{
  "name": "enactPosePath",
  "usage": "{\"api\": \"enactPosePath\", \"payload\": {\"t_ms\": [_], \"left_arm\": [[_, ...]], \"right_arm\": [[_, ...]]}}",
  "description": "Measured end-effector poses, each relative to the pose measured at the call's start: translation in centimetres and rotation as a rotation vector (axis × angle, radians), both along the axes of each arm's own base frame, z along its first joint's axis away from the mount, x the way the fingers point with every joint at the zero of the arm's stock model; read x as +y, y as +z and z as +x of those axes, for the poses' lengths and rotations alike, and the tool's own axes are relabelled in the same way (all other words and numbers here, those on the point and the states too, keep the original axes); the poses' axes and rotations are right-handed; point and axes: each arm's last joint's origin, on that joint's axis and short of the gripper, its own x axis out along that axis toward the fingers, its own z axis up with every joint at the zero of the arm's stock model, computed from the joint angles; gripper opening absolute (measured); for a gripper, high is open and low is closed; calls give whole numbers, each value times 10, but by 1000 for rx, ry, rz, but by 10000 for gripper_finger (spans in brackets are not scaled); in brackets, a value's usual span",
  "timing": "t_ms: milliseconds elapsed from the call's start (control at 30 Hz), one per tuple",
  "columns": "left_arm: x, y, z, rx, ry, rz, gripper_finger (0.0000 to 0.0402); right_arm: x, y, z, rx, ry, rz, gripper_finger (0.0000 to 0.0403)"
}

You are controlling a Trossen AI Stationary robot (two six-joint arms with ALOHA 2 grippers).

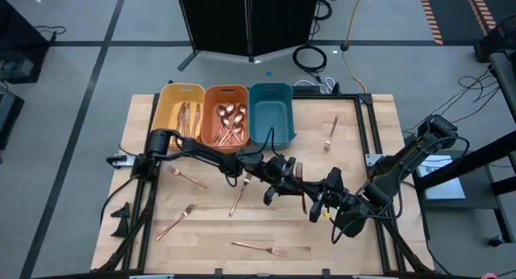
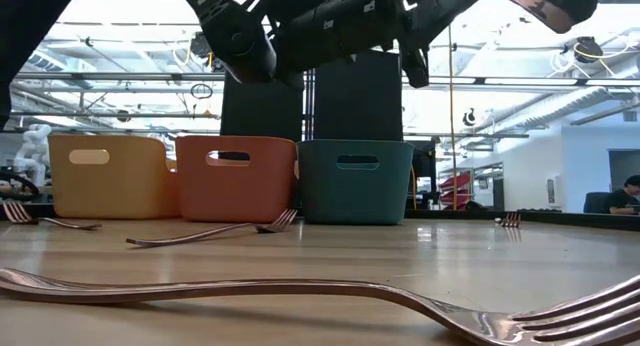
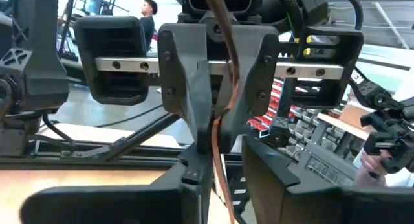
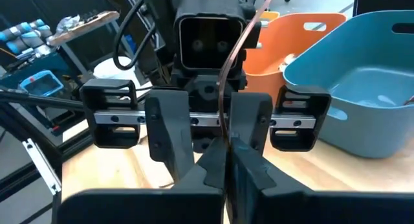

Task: Sort silverware
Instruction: Put the gold fork into the blue bin

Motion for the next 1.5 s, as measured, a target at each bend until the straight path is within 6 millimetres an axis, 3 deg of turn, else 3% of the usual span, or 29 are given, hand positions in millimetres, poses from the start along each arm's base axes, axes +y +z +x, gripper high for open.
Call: {"api": "enactPosePath", "payload": {"t_ms": [200, 433, 600, 767, 933, 1133, 1233, 1333, 1500], "left_arm": [[1, -1, 0, 6, 24, -2, 13], [0, -1, 1, 9, 32, -4, 3], [7, 1, 1, 67, 43, -15, 2], [30, 21, -4, 183, 109, -42, 1], [65, 50, -24, 360, 299, -47, 1], [142, 89, -53, 631, 737, -31, 0], [188, 88, -59, 786, 895, -68, 0], [224, 74, -62, 913, 940, -185, 0], [254, 52, -59, 1063, 923, -291, 0]], "right_arm": [[0, 0, 0, 3, -3, -18, 0], [0, 0, 0, 9, 2, -23, 24], [-3, 1, -1, 49, 16, -118, 79], [-7, 7, -4, 97, 41, -227, 159], [-9, 9, -8, 131, 51, -300, 219], [-13, 0, -13, 181, 15, -311, 237], [-15, -2, -15, 180, 1, -290, 235], [-15, -2, -15, 188, 5, -289, 232], [-15, -3, -16, 204, 25, -281, 232]]}}
